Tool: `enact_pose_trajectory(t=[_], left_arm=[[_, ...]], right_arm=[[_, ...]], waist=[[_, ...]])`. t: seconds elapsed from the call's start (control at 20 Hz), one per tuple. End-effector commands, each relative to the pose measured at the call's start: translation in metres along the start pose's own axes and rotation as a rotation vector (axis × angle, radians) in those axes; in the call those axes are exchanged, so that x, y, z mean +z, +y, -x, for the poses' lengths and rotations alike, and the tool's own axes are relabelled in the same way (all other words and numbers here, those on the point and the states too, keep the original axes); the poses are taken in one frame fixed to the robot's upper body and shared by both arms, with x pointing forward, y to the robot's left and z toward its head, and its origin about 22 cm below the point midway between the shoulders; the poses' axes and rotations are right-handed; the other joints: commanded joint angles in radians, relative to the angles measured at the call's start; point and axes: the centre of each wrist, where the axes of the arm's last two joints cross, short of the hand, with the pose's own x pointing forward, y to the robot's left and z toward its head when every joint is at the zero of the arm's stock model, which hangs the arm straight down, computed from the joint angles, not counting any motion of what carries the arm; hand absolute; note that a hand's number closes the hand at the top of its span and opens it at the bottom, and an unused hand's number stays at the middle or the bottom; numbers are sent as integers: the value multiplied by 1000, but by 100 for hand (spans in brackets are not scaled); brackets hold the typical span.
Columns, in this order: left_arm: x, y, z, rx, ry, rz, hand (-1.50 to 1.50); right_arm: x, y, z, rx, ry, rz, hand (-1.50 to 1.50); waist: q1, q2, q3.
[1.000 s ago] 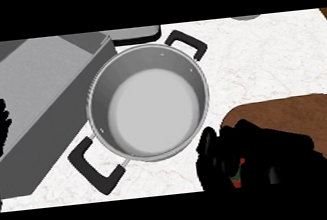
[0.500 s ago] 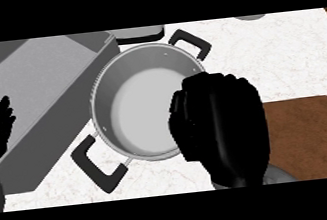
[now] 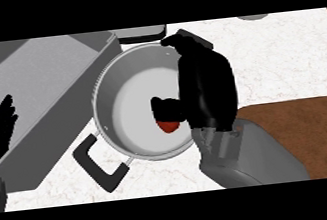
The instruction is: Pick the bell pepper from the cutting board and place it in the pot
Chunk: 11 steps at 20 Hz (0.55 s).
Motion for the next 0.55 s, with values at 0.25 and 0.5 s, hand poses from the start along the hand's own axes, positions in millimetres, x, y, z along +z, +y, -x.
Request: enact_pose_trajectory(t=[0.25,0.5], left_arm=[[-2,-10,9,-32,58,72,0],[2,-10,8,-44,63,41,0]], right_arm=[[-15,-12,-1,-444,80,300,-150],[-6,-18,16,-506,125,400,-150]], waist=[[-38,0,-6],[-64,-8,-6]])
